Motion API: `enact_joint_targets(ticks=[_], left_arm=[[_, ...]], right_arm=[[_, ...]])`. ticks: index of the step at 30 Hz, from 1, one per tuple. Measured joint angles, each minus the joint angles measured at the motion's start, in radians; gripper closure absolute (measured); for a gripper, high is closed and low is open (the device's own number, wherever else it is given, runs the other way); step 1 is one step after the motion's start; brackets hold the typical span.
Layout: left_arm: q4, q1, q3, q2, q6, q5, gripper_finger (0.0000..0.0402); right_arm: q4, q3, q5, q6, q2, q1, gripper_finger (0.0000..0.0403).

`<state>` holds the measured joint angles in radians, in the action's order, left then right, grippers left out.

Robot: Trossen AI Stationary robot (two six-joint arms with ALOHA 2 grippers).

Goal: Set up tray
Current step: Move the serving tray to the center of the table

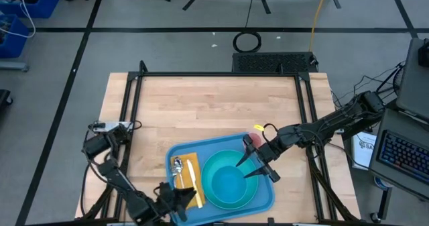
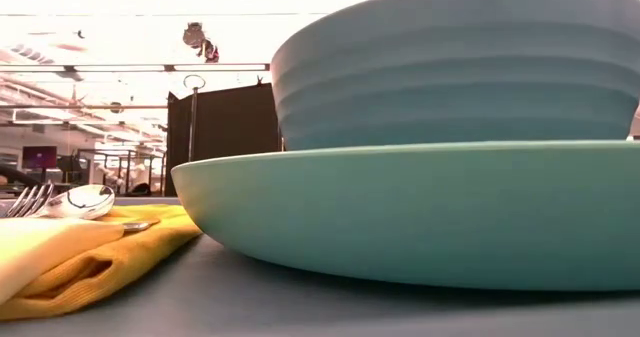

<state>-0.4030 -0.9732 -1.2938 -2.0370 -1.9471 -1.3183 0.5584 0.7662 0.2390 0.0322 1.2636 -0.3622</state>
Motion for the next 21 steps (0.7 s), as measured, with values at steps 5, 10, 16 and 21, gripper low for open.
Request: enact_joint_targets(ticks=[5, 10, 16, 21], left_arm=[[0.08, -0.048, 0.0, 0.064, 0.311, 0.021, 0.0298], [0.148, -0.083, 0.0, 0.093, 0.524, 0.08, 0.0298], [0.138, -0.116, 0.0, 0.093, 0.708, 0.099, 0.0298], [0.138, -0.145, 0.0, 0.093, 0.843, 0.092, 0.0298]], right_arm=[[0.006, 0.0, -0.098, 0.045, 0.008, 0.0, 0.0202], [0.006, 0.0, -0.163, 0.054, 0.062, 0.008, 0.0202], [-0.019, 0.053, -0.13, 0.112, 0.173, 0.042, 0.0205], [-0.041, 0.149, -0.105, 0.195, 0.283, 0.056, 0.0222]])
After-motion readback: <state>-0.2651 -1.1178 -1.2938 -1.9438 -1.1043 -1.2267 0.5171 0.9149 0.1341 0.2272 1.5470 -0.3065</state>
